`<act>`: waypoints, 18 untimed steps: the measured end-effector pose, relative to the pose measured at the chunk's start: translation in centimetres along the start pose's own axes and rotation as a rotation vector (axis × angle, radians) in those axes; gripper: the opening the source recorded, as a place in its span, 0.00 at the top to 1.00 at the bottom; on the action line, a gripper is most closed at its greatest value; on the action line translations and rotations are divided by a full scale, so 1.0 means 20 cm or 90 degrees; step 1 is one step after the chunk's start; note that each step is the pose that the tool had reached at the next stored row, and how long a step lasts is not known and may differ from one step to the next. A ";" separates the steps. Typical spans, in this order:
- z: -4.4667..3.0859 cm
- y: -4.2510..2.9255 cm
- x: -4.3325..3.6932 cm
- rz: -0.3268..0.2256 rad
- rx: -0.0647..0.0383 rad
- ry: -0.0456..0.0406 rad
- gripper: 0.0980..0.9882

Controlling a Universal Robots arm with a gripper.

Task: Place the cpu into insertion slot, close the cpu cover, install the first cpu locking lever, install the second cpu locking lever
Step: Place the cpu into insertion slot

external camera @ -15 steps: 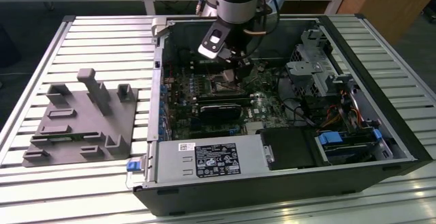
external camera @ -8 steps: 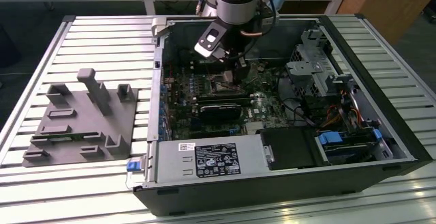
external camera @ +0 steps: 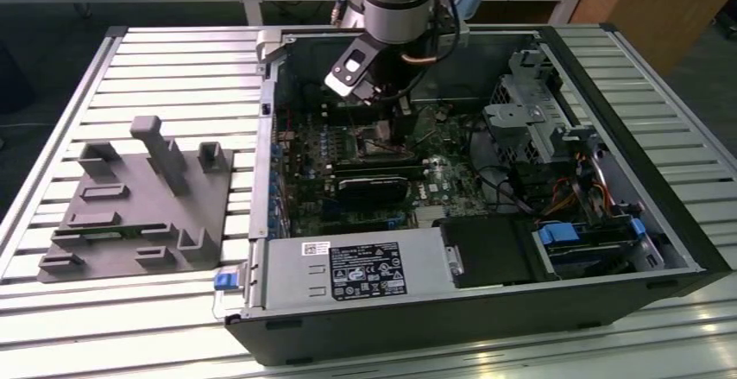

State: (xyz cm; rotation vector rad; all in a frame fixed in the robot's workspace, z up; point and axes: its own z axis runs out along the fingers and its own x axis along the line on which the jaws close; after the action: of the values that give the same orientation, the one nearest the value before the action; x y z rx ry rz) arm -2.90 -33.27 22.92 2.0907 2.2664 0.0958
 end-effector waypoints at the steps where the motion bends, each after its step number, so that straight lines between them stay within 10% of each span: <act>1: 0.005 -0.001 0.003 0.001 0.000 0.0000 0.51; 18: 0.073 -0.051 0.040 0.045 0.000 -0.0038 0.51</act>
State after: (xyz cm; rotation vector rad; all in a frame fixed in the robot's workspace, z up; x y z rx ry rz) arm -3.87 -32.54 21.38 2.1684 2.1894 0.0926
